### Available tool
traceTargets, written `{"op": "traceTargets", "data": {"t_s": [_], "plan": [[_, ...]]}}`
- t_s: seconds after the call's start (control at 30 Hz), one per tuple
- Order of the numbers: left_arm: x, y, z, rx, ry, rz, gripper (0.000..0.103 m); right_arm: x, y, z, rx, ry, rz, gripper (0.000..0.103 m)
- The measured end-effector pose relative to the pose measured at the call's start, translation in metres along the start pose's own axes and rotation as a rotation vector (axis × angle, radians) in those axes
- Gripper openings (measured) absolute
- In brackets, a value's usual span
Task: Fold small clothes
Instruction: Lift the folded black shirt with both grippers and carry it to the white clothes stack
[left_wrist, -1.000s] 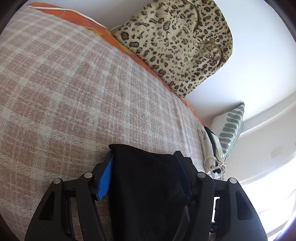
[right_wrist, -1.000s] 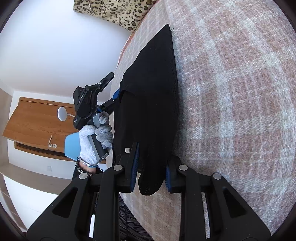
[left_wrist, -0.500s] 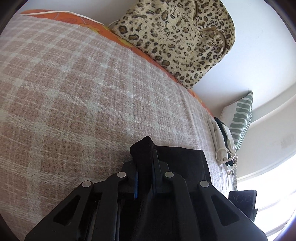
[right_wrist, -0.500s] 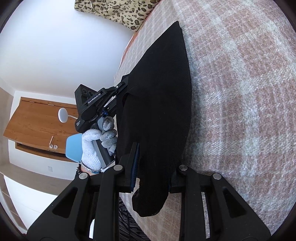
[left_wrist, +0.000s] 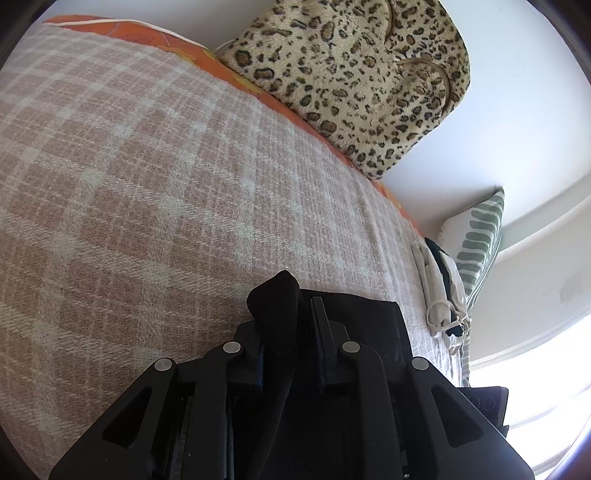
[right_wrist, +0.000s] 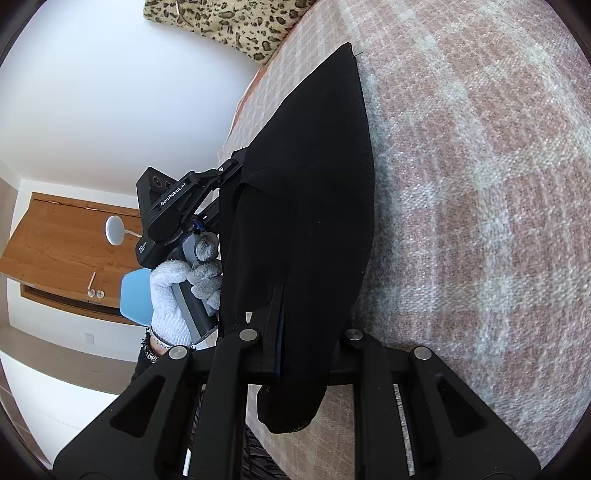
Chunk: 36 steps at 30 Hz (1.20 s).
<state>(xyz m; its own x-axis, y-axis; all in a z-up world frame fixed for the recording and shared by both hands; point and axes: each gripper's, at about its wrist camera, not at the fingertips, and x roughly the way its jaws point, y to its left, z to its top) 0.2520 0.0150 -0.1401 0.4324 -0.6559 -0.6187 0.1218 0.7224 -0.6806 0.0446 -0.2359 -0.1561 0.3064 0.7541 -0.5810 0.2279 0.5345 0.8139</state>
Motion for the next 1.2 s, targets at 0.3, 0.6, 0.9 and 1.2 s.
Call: {"op": "traceTargets", "data": {"t_s": [0.3,0.6,0.9,1.2], "plan": [[-0.005,-0.021,-0.007,0.112,-0.037,0.079,0.005,0.007,0.033,-0.005,-0.14,-0.018,-0.177,0.01],[-0.028,-0.05,-0.009,0.212,-0.11,0.085,0.004,0.013,0.075,-0.017,-0.337,-0.057,-0.371,0.009],[-0.041,-0.079,-0.016,0.281,-0.156,0.068,0.004,-0.004,0.101,-0.025,-0.469,-0.119,-0.472,0.008],[-0.038,-0.121,-0.027,0.319,-0.178,0.005,0.004,-0.041,0.112,-0.029,-0.529,-0.179,-0.536,0.008]]}}
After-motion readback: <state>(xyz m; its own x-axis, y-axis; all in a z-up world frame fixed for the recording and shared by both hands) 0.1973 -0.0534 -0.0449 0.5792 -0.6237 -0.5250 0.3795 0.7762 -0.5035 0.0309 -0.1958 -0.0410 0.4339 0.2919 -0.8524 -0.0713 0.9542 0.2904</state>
